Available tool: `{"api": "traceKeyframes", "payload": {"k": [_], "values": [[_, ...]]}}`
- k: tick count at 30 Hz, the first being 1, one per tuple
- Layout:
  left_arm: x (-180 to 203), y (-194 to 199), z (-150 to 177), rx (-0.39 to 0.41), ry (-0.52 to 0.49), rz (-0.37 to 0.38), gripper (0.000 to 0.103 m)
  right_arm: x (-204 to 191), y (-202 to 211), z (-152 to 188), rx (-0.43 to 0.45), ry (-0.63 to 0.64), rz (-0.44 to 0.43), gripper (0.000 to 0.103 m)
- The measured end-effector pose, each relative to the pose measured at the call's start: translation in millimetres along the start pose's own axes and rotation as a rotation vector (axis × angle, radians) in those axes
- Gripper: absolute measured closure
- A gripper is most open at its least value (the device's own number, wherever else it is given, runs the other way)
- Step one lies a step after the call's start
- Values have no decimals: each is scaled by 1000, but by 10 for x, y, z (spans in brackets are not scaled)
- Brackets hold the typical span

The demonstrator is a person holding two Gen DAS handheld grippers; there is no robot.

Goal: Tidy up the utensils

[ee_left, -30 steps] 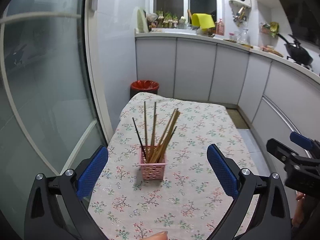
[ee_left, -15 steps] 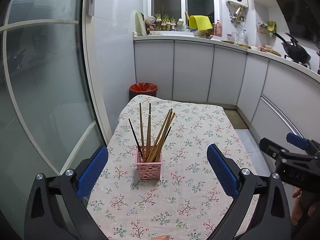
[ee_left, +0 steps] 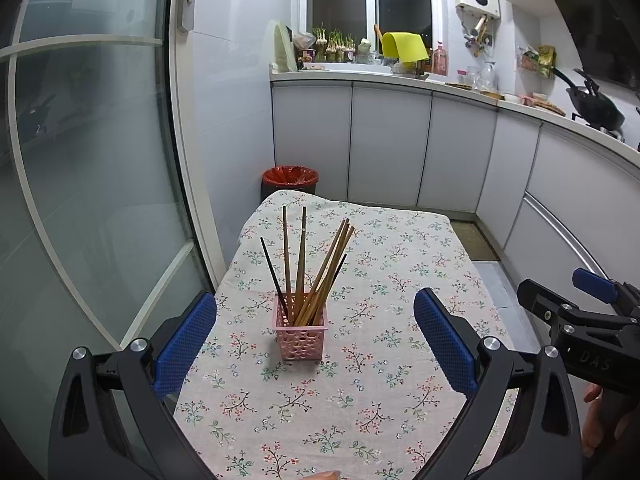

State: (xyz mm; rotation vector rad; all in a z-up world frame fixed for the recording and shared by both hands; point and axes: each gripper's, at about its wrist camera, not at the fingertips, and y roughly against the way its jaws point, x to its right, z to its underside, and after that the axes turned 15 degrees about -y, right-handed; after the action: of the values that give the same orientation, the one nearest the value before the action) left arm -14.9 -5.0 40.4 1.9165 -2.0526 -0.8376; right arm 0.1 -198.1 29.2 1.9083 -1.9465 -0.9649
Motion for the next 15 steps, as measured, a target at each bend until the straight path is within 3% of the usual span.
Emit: {"api": "traceKeyframes", "payload": {"k": [15], "values": [[-17,-9,-9,1,4,-4,7,-30,21,-2,10,1,3,7]]}}
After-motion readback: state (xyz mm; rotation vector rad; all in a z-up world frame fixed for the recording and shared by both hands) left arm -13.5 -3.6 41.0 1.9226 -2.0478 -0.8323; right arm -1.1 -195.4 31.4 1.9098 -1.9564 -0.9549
